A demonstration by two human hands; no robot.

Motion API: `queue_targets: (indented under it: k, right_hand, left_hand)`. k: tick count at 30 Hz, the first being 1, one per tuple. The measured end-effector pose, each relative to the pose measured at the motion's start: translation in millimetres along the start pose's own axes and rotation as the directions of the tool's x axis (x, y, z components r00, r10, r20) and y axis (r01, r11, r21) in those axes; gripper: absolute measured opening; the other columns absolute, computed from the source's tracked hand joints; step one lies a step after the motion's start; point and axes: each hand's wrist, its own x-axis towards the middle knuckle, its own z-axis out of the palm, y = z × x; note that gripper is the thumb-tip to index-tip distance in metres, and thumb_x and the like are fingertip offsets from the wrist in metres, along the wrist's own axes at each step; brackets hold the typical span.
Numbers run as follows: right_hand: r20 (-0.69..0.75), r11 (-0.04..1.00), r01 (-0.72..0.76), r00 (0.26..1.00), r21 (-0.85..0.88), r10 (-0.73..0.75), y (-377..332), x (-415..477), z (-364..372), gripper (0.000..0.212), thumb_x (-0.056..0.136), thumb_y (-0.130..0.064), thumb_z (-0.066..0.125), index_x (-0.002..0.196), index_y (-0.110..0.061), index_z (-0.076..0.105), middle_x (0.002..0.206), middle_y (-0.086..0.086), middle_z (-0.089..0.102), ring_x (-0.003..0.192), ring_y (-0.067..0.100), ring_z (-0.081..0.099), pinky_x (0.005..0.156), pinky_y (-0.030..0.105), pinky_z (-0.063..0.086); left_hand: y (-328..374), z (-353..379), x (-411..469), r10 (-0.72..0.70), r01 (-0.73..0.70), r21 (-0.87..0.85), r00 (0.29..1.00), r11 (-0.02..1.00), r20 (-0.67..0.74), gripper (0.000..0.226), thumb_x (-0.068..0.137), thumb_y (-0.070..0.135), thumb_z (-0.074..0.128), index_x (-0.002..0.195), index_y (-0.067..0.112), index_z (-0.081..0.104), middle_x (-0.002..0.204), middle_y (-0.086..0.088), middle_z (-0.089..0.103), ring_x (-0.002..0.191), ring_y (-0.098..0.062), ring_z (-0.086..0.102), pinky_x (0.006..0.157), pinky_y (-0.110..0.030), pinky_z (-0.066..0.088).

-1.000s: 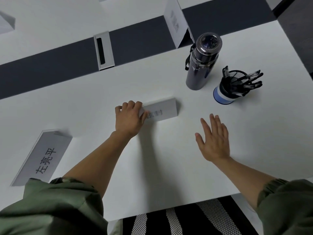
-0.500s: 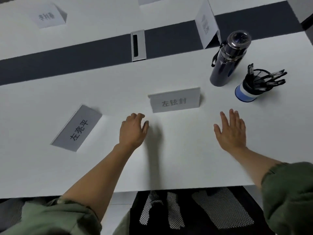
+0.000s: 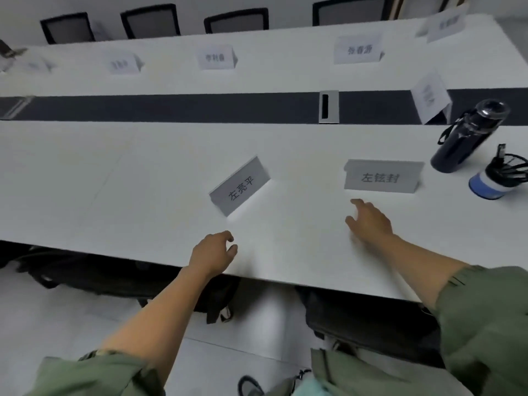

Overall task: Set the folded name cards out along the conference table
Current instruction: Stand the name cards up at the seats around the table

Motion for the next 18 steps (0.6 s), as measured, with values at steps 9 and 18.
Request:
queue_targets:
  k: [9,18]
  right_hand:
    - [-0.070,0.974,0.224,0.973,0.022,-0.222,-189.6,-81.3,57.9,0.054,0.097,-0.033,0.050,0.147,-0.020,0.036,0.139,0.012,0.048,0.120,0.032,0.053,0.089,0.037,0.044]
    - [-0.069,0.961,0.253,0.963,-0.107,-0.261,-282.0,-65.3,64.7,0.052,0.094,-0.031,0.053,0.144,-0.020,0.042,0.136,0.011,0.050,0.119,0.030,0.053,0.087,0.038,0.046]
  left_hand:
    - [-171.7,-57.4,-70.9,-0.008,0.007,-0.027,0.998,1.000,-0.064,0.036,0.094,0.038,0.049,0.124,0.020,0.057,0.103,-0.002,0.069,0.097,-0.022,0.061,0.081,-0.037,0.052]
    - [-261.5,-95.9,-53.0,-0.057,0.048,-0.074,0.991,0.996,-0.123,0.035,0.093,0.037,0.050,0.123,0.020,0.057,0.103,-0.002,0.067,0.099,-0.022,0.059,0.081,-0.036,0.051]
